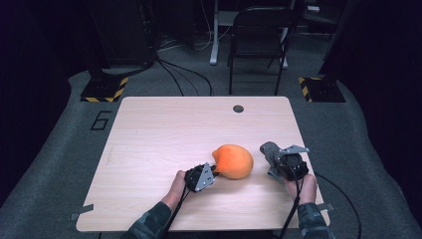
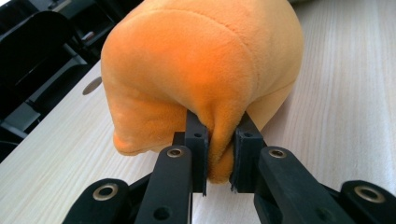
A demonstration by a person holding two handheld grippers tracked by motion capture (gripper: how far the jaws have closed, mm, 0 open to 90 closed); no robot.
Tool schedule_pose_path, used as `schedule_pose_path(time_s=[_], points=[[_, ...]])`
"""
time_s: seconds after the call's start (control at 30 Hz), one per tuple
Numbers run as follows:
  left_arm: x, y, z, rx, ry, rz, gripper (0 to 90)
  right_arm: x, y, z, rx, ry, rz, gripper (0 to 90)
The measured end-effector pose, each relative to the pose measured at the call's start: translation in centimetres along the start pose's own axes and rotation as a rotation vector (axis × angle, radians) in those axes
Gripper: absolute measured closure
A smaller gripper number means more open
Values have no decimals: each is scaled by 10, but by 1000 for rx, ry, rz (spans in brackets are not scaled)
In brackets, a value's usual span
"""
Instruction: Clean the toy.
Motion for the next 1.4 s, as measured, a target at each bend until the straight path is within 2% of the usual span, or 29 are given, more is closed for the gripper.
schedule_pose_path(time_s=[0.07,0.2,0.27,0.37,0.43,0.47,0.5,0.53,0.6,0.63,0.73,0.8,0.83,0.87,0.93,1.03,1.07,1.1,1.23,1.3,1.33,1.4], points=[[1,-1,0,-7,-2,-15,802,0,1,-1,0,4,13,752],[3,-3,4,7,-20,-18,803,-1,3,0,1,2,12,752],[10,-7,11,27,-79,-40,804,-1,3,-1,-1,5,17,752],[22,-15,21,36,-158,-77,806,-1,2,-2,8,12,8,752],[34,-22,27,32,-223,-102,807,1,1,-2,-2,18,3,752],[34,-22,27,32,-223,-102,807,1,0,-1,9,18,4,751],[39,-25,29,19,-251,-114,807,2,0,-1,8,15,-2,752],[49,-29,32,10,-300,-129,807,3,-1,-1,6,16,-3,752],[61,-34,35,-22,-364,-127,806,3,-2,-1,6,17,-2,752],[65,-36,36,-37,-383,-134,805,4,-2,-1,7,19,0,752],[77,-40,36,-84,-480,-113,803,6,-4,0,21,34,-4,752],[82,-42,36,-95,-541,-97,802,9,-6,2,23,34,-10,752],[84,-43,36,-110,-557,-85,802,10,-6,3,25,33,-18,752],[84,-43,36,-99,-584,-74,802,11,-7,4,27,32,-16,752],[83,-43,37,-108,-658,-54,801,13,-8,4,24,32,-24,752],[77,-41,37,-121,-744,-29,801,13,-9,2,17,31,-25,752],[77,-41,37,-121,-744,-29,801,13,-9,2,10,33,-22,752],[69,-37,37,-133,-800,-6,801,13,-9,1,6,33,-13,752],[44,-24,36,-155,-934,33,798,13,-8,0,0,36,-11,752],[39,-22,36,-160,-949,43,796,16,-11,1,4,39,-19,752],[28,-16,35,-158,-990,57,794,21,-15,2,9,25,-39,752],[22,-14,34,-163,-1025,51,794,29,-22,8,25,26,-63,751]])
Point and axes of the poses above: each handheld gripper's, and its own axes: y roughly forward along the jaws, x roughly out of its top, z roughly to its left, the point moved 5 cm from there along y, roughly forward along the jaws, and after that the axes turned 11 degrees about -z, right-handed, at the moved point
